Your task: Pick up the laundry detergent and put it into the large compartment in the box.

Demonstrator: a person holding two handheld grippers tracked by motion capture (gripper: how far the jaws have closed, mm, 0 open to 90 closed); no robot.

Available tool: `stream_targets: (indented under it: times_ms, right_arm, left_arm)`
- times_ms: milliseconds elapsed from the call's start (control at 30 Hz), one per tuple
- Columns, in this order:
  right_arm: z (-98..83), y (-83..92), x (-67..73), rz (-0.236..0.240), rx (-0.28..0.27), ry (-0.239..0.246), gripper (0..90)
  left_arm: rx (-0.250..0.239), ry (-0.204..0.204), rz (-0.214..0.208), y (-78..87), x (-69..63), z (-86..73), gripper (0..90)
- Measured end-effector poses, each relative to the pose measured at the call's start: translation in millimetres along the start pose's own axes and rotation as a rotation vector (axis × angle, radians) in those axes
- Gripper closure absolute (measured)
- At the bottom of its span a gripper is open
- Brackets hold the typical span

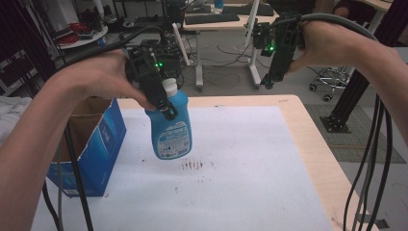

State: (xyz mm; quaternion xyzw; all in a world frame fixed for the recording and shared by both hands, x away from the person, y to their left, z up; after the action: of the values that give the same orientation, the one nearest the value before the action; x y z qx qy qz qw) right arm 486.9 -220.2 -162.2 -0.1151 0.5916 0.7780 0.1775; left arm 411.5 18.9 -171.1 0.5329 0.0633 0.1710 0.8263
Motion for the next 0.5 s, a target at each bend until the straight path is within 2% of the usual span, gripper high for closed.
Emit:
stream_targets:
  times_ms: [200, 500]
  right_arm:
    - [0.4, 0.2, 0.6, -0.002, -0.001, 0.002, 12.4]
    - [-0.5, -0.8, -0.4, -0.003, 0.000, 0.001, 12.4]
  left_arm:
    - [-0.016, 0.012, -0.010, 14.4, 6.4, 7.5, 38.6]
    - [-0.053, 0.043, 0.016, 38.6, 16.2, 9.5, 38.6]
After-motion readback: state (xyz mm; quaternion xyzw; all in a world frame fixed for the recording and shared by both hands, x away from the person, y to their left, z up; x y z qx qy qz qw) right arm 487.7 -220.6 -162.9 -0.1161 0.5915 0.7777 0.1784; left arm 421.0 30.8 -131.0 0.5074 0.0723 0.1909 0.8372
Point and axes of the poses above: each handheld gripper's, and its own axes: y roughly backward along the jaws, z roughly out of its top, x roughly to its left, the point moved 3 cm from there along -y, roughly forward along the jaws, and after that the axes turned 8 degrees about -x, right-handed, at the moved point
